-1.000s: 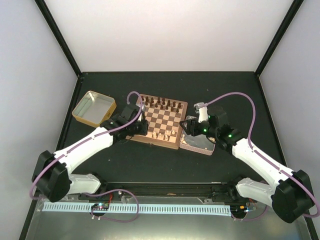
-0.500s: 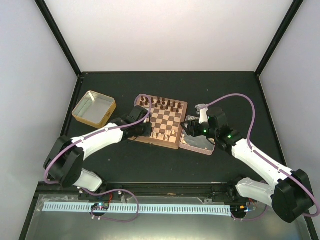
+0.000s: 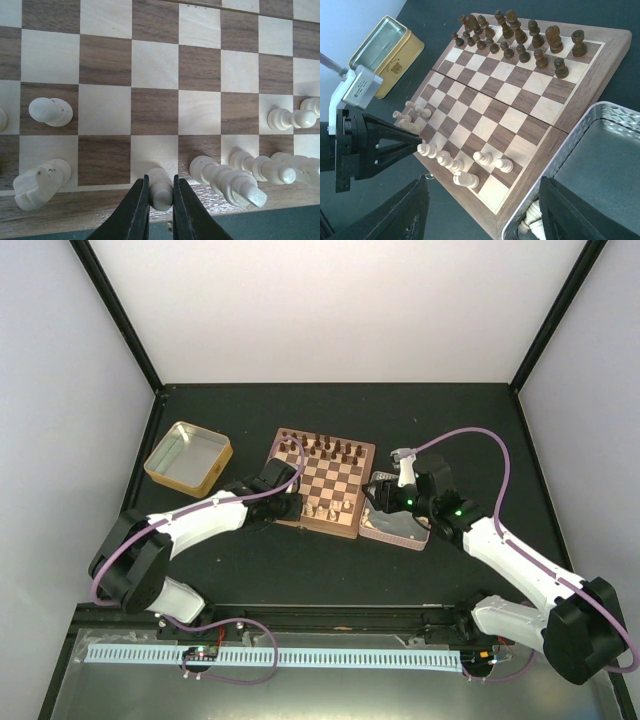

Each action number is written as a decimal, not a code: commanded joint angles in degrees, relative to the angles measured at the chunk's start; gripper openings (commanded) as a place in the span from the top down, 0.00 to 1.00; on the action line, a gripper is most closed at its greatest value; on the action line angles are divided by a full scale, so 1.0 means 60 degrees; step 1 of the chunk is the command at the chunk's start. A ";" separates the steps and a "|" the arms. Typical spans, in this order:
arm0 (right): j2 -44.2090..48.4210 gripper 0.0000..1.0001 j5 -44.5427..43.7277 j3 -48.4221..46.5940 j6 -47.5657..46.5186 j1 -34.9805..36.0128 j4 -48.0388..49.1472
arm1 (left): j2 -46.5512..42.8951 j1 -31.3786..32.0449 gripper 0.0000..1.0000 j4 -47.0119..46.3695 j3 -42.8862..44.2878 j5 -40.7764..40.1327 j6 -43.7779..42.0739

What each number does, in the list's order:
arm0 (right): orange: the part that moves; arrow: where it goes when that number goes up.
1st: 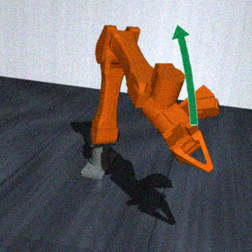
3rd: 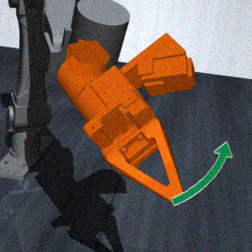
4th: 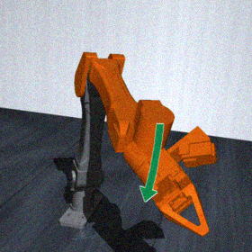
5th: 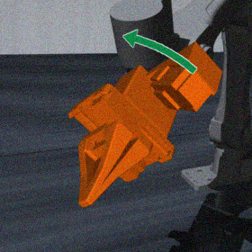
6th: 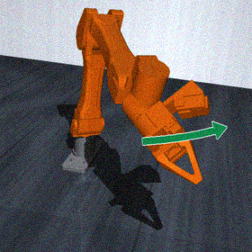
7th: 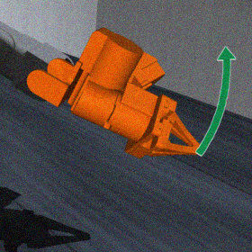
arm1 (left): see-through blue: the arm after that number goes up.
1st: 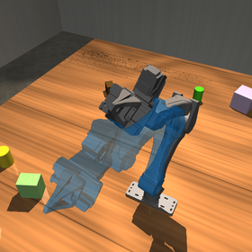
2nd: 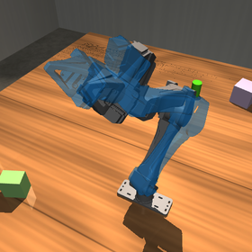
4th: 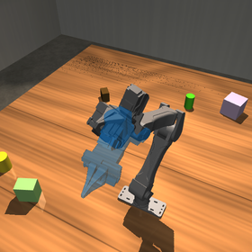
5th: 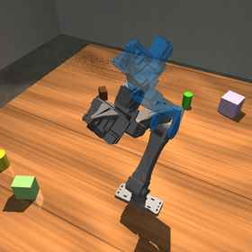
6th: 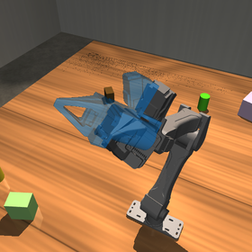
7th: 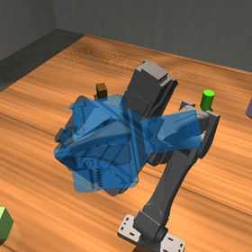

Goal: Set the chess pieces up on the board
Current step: Place the chess piece on the chessboard, then pick up the chess piece from the chessboard, then place the chess piece on the chessboard.

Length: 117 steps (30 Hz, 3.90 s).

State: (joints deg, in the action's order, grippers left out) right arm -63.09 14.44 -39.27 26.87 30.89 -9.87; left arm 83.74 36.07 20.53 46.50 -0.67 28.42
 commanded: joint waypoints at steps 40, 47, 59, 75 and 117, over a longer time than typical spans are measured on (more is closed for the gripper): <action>0.0069 0.40 -0.0131 0.0261 0.0167 0.0036 0.0127 | 0.0474 -0.0003 0.93 0.0995 0.1066 0.0298 -0.0276; 0.0163 0.40 -0.0224 0.0260 0.0156 0.0036 0.0095 | -0.0113 -0.0008 0.94 0.1352 0.1320 -0.0677 -0.0520; 0.0093 0.40 -0.0220 0.0219 0.0148 0.0030 0.0081 | 0.0242 -0.0037 0.94 0.1378 0.1431 -0.0966 -0.0593; -0.0123 0.40 -0.0154 0.0172 0.0172 0.0037 0.0120 | 0.0564 -0.0068 0.91 0.1411 0.1216 -0.1326 -0.0640; 0.0259 0.40 -0.0862 0.0135 0.0502 0.0022 -0.0082 | -0.0281 -0.0072 0.63 0.1934 0.1778 -0.0815 -0.0563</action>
State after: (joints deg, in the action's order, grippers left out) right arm -63.18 12.29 -38.11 28.99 30.89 -10.00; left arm 83.26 35.99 30.81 54.37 -7.27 25.26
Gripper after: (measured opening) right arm 0.599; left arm 0.359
